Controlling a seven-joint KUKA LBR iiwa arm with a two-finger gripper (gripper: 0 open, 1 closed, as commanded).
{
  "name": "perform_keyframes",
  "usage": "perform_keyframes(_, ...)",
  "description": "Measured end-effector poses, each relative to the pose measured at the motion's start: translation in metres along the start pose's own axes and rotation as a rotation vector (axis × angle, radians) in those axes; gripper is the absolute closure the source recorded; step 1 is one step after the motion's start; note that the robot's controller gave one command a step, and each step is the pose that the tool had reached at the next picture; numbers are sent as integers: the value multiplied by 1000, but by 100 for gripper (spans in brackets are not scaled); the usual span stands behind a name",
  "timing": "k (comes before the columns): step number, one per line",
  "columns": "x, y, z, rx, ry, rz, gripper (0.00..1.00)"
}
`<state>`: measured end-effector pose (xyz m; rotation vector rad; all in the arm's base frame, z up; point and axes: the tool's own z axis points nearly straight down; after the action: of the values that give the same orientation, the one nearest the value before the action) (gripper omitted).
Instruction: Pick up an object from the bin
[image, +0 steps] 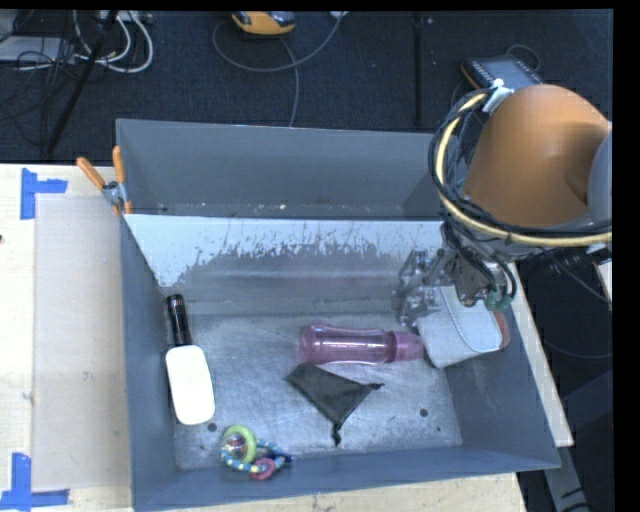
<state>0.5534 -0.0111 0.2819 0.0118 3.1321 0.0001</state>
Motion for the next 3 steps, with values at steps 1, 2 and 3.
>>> perform_keyframes(1, 5, 29, 38, 0, 10, 30, 0)
perform_keyframes(2, 5, 29, 38, 0, 10, 30, 0)
perform_keyframes(3, -3, 30, 63, 0, 1, -103, 0)
